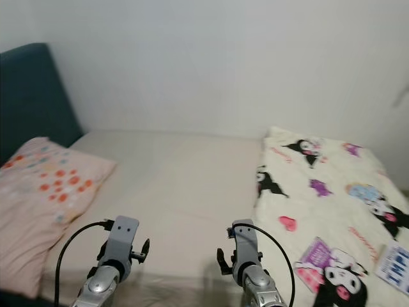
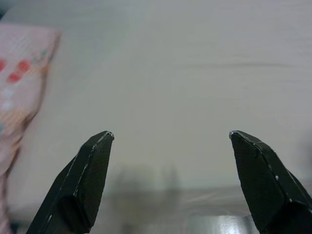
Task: Clean up the room
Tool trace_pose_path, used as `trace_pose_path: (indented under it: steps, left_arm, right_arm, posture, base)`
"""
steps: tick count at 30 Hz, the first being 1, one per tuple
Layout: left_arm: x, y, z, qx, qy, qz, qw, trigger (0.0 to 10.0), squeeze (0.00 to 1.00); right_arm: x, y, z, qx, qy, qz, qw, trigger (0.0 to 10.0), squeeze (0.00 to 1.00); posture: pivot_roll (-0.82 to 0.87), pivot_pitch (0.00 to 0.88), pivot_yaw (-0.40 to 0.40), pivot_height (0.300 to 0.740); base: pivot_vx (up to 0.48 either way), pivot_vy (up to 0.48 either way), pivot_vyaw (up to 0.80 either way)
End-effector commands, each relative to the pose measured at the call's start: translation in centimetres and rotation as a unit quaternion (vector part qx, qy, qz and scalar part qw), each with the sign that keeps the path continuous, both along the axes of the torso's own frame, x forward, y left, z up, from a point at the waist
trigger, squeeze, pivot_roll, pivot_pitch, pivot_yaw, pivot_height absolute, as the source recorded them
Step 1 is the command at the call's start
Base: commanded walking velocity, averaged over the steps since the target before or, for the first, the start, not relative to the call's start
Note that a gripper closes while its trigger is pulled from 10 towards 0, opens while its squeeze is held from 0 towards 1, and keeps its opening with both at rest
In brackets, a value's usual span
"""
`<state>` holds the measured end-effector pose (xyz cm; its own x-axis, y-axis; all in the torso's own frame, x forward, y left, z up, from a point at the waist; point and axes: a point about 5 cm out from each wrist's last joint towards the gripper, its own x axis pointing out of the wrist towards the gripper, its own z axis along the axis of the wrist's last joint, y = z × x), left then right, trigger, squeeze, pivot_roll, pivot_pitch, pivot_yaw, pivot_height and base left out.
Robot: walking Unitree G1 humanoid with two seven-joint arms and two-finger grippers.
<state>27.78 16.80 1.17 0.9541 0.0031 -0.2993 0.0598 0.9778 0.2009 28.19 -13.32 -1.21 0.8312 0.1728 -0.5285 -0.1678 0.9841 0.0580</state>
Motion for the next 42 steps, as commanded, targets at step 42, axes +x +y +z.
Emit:
trace_pose_path:
  steps: [42]
  left_arm:
    - [-3.6,3.0,-4.6,-0.001,0.133,0.108,0.985,10.0,0.00]
  right_arm:
    - [-1.8,0.0,-1.4,-0.122,-0.016,0.107,0.987,10.0,0.00]
  posture:
    - [0.01,0.000,-0.039,0.740]
  base:
    - [0.000,0.000,-0.06]
